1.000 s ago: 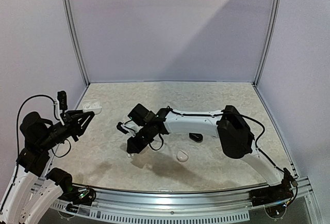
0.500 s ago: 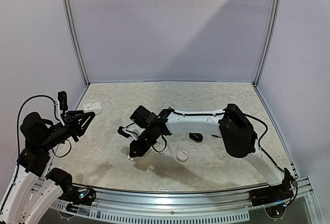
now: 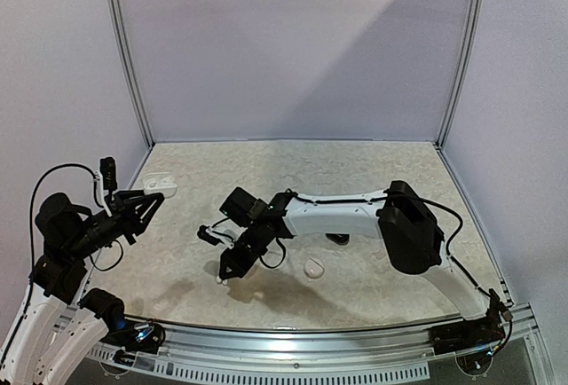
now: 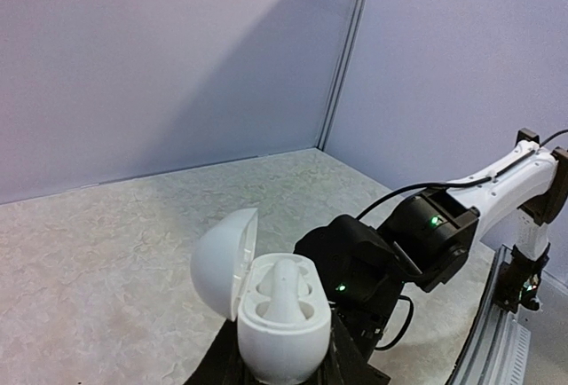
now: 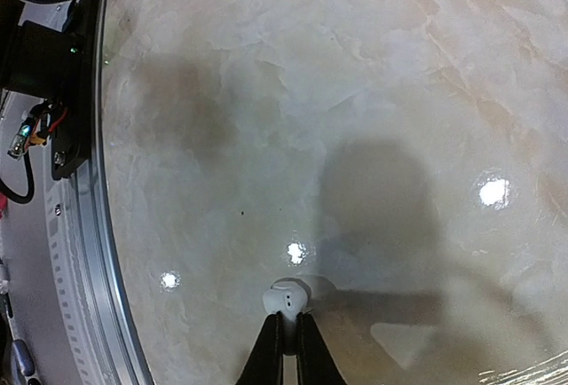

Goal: Insert the wireless bluetooth earbuds into the charging case

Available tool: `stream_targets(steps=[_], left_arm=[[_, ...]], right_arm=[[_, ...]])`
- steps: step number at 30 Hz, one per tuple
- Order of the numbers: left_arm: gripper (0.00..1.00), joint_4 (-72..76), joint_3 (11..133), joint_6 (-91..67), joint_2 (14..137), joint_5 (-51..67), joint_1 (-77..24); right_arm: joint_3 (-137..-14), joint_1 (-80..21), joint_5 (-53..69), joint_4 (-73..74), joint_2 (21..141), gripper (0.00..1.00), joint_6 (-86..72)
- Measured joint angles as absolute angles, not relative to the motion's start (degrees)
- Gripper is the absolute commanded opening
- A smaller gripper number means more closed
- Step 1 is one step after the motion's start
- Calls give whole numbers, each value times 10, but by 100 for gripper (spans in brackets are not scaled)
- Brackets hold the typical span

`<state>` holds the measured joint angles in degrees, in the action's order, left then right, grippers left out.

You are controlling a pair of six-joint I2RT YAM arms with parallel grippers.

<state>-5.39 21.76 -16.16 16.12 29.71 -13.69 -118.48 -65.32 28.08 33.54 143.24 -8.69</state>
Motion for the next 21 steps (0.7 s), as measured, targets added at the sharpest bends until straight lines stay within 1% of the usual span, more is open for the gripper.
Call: stream_targets(steps=[2,8,12,16,21], left_arm=[[0,-54,217,-162,161,298,-137],[0,-52,217,-162,161,309,-137],[0,-43,217,-159,161,342,-137],[0,-20,217,-142,160,411,-137],[0,1,223,-104,152,508,-137]], right_arm=[[-1185,-654,281,336,1432,0,-85],[-1185,-656,280,338,1432,0,-81],[-1182,-656,263,348,1424,0,-76],[-1154,-655,220,365,1372,0,-64],[-1138,-652,147,376,1240,0,-39]])
